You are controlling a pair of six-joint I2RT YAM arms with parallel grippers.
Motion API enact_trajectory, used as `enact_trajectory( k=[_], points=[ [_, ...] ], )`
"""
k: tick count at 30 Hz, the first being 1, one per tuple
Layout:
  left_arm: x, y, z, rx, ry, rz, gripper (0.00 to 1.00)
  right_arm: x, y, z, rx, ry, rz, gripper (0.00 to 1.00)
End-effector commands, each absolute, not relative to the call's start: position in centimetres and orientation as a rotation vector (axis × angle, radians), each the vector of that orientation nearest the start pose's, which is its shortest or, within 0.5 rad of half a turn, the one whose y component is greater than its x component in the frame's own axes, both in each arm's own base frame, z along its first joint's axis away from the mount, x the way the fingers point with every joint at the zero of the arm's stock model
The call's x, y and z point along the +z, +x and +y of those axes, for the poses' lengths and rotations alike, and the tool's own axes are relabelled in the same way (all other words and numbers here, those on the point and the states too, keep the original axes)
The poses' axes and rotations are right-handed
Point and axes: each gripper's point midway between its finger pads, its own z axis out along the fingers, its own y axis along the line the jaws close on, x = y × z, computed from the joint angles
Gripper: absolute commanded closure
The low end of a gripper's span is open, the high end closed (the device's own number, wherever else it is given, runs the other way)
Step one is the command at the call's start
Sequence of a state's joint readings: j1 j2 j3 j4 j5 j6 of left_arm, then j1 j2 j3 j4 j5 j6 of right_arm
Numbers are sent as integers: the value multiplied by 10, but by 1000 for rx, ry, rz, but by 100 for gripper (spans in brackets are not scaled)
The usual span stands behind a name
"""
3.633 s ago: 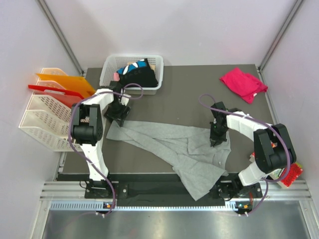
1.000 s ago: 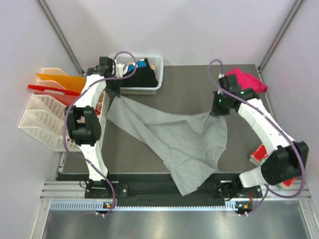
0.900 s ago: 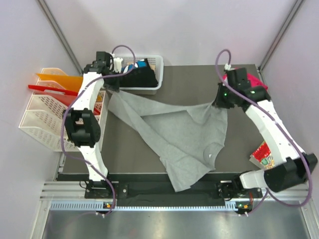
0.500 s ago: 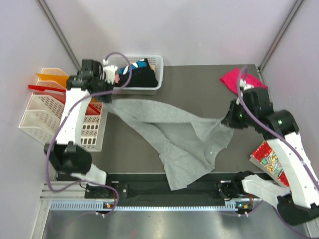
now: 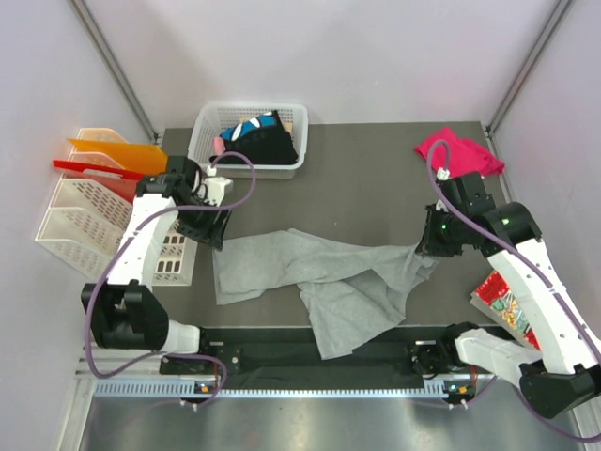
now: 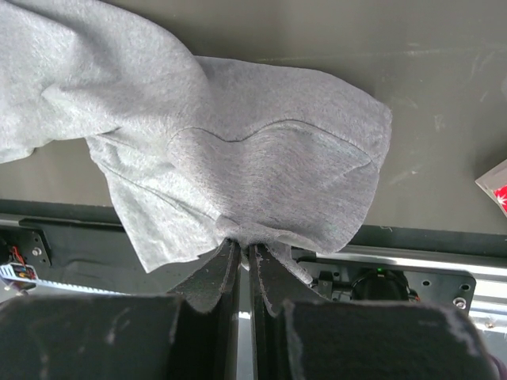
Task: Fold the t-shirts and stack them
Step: Flatten out the tshirt
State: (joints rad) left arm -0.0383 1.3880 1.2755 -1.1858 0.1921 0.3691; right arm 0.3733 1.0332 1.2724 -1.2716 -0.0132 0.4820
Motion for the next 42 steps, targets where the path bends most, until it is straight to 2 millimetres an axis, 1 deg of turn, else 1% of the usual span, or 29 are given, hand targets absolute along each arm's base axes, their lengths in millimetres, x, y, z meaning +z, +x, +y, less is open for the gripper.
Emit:
enact_trajectory(
  k=[1, 2, 3, 4, 5, 6, 8, 9, 11, 12, 15, 17, 19, 20, 23, 24, 27, 31, 34, 36, 39, 42],
  points=[
    [169, 250, -57, -420, 701, 2741, 35, 241, 195, 103, 365, 117, 2555, 100],
    [163, 247, -57, -417, 724, 2768, 37, 240, 195, 103, 364, 117, 2558, 100],
    [153, 238, -57, -417, 760, 2800, 40, 239, 196, 103, 363, 117, 2559, 100],
    [147, 233, -59, -409, 839, 2801, 40, 237, 198, 104, 363, 121, 2561, 100],
    [142, 228, -57, -386, 879, 2811, 41, 236, 199, 104, 361, 126, 2565, 100],
    [130, 216, -60, -389, 940, 2839, 43, 235, 200, 105, 361, 123, 2567, 100],
    [119, 204, -60, -367, 1018, 2863, 44, 233, 203, 106, 357, 126, 2572, 100],
    [108, 191, -60, -344, 1074, 2896, 44, 234, 204, 106, 357, 126, 2572, 100],
    [99, 187, -59, -320, 1089, 2903, 45, 234, 208, 108, 355, 125, 2570, 100],
    [91, 181, -57, -318, 1089, 2928, 45, 234, 209, 108, 352, 125, 2573, 100],
    [81, 175, -55, -309, 1056, 2963, 47, 232, 212, 109, 351, 125, 2579, 100],
    [76, 178, -56, -296, 1037, 2952, 48, 231, 213, 110, 352, 125, 2581, 100],
    [70, 176, -51, -257, 1034, 2964, 48, 230, 214, 110, 351, 125, 2584, 100],
    [67, 181, -51, -243, 1027, 2951, 48, 231, 214, 110, 352, 127, 2583, 100],
    [58, 186, -52, -238, 1007, 2958, 49, 230, 215, 111, 357, 125, 2585, 100],
    [57, 191, -54, -245, 993, 2951, 50, 229, 215, 112, 356, 123, 2590, 100],
    [50, 200, -60, -268, 950, 2969, 51, 231, 217, 113, 359, 118, 2590, 100],
    [38, 208, -61, -259, 942, 2989, 52, 232, 218, 113, 355, 112, 2591, 100],
    [34, 210, -60, -253, 941, 3007, 53, 231, 218, 113, 354, 110, 2592, 100],
    [35, 212, -60, -244, 935, 3000, 53, 230, 217, 112, 352, 110, 2593, 100],
    [34, 214, -59, -234, 931, 2989, 58, 227, 216, 112, 349, 111, 2597, 100],
    [32, 218, -59, -221, 928, 2986, 69, 226, 217, 111, 346, 114, 2598, 100]
  ],
)
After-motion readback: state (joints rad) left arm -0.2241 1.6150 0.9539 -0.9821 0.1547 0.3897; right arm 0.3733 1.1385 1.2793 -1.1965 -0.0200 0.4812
